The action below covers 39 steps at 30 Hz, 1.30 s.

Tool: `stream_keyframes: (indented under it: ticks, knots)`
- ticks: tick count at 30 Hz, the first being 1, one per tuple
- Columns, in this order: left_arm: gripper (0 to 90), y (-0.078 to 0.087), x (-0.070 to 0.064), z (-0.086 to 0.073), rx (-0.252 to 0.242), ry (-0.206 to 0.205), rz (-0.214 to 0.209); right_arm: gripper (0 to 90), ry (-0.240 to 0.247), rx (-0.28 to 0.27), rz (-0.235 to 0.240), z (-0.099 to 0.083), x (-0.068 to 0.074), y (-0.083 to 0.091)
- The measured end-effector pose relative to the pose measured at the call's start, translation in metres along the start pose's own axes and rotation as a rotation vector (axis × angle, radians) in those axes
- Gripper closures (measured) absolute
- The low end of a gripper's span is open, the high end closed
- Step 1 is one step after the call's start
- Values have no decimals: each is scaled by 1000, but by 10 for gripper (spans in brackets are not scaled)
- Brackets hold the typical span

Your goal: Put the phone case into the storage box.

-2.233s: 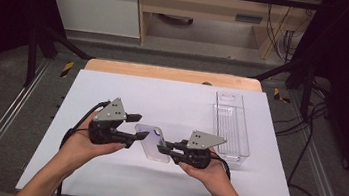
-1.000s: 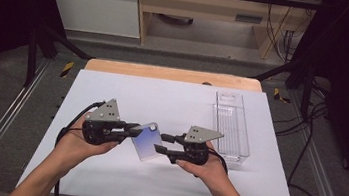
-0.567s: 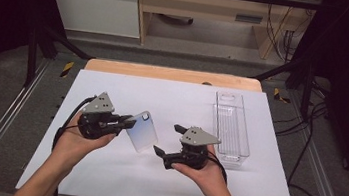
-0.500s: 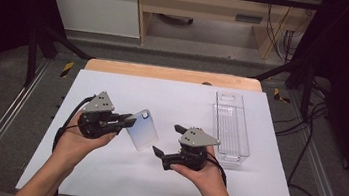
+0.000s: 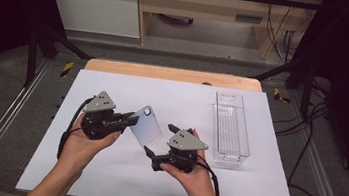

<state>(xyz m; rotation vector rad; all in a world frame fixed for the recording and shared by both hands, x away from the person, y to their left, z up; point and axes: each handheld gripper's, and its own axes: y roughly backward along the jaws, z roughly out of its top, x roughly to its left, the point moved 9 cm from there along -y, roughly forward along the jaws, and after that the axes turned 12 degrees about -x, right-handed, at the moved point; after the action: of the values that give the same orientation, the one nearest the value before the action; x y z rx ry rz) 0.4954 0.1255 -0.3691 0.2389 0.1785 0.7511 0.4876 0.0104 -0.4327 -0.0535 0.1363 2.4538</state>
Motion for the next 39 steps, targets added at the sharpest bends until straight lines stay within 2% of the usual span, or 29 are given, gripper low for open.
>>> stream_keyframes:
  ticks: [6,20,25,39]
  knots:
    - [808,-6,-5,-4,7,37,3,41,4,-14,-18,4,4,-7]
    - [808,-14,-15,-8,23,37,-2,39,-39,-28,-38,6,2,-24]
    - [808,-15,-17,-9,26,36,-2,44,-21,-22,-43,3,1,-28]
    - [808,-21,-19,-13,40,66,-2,115,-6,-29,-55,3,0,-30]
